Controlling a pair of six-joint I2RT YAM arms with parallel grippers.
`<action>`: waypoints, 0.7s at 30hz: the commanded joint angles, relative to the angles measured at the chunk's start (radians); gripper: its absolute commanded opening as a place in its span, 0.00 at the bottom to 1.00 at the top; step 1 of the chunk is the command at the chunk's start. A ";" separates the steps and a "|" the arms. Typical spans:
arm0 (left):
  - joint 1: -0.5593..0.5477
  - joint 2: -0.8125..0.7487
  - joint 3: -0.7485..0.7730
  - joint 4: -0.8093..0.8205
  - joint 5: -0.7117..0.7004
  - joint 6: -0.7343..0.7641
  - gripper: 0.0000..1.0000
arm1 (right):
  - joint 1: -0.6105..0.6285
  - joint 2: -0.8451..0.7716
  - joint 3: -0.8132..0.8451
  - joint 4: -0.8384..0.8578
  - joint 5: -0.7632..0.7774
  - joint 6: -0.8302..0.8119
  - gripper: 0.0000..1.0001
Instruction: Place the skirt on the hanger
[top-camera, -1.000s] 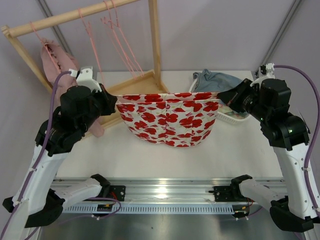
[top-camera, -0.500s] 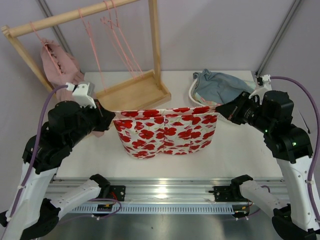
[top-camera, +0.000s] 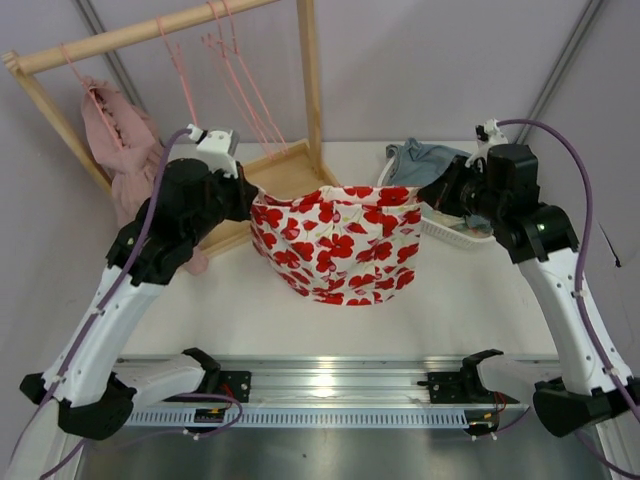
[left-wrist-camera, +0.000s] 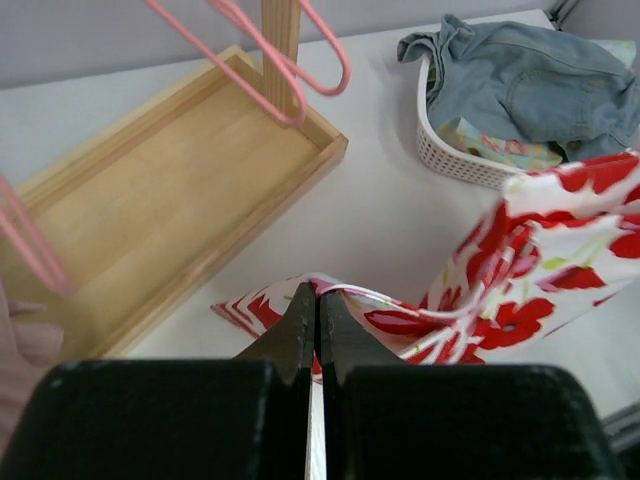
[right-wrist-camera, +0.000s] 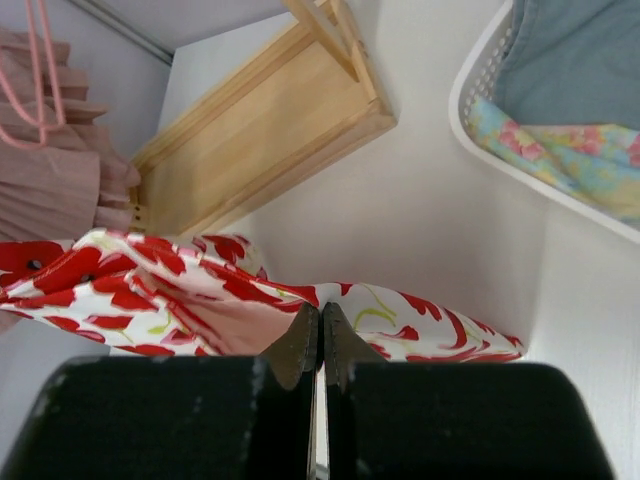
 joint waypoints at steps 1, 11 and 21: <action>0.011 0.035 0.060 0.164 0.011 0.095 0.00 | -0.012 0.054 0.069 0.133 0.008 -0.048 0.00; 0.011 -0.103 -0.108 0.329 0.119 0.145 0.00 | -0.002 -0.017 0.017 0.274 -0.168 -0.172 0.00; 0.010 -0.417 -0.482 0.287 0.212 -0.007 0.00 | -0.002 -0.323 -0.380 0.193 -0.207 -0.160 0.00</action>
